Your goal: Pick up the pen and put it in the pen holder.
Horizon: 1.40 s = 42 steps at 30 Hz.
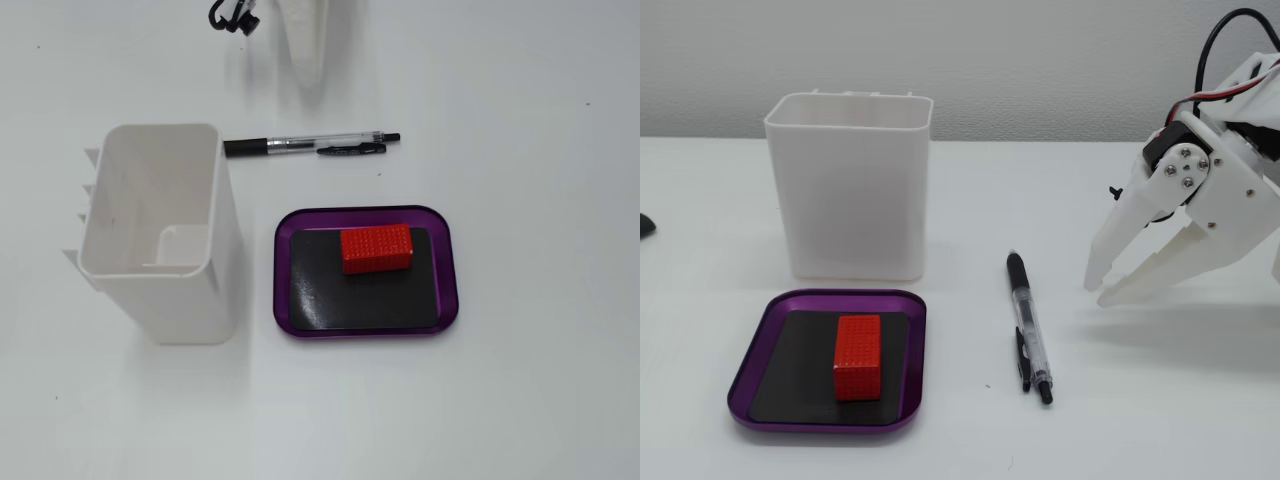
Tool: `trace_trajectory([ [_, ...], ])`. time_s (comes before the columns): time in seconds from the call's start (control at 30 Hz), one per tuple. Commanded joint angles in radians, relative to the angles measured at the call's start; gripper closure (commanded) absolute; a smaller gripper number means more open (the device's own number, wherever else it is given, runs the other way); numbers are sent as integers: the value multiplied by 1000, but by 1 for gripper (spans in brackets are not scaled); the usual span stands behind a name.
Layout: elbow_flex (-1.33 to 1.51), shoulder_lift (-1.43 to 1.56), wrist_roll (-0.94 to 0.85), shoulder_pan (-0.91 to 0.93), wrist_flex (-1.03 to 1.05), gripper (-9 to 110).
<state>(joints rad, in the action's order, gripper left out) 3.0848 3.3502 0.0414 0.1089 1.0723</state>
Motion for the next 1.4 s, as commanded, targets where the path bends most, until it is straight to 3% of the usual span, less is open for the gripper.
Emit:
trace_trajectory([
  [0.0, 6, 101, -3, -5, -12, 102],
  [0.57, 11, 101, 3, -6, -15, 102],
  [0.73, -5, 97, -72, 26, -92, 102],
  [0.87, -207, 54, -117, 37, -92, 102],
  [1.37, -959, -1126, -110, 32, 169, 84],
])
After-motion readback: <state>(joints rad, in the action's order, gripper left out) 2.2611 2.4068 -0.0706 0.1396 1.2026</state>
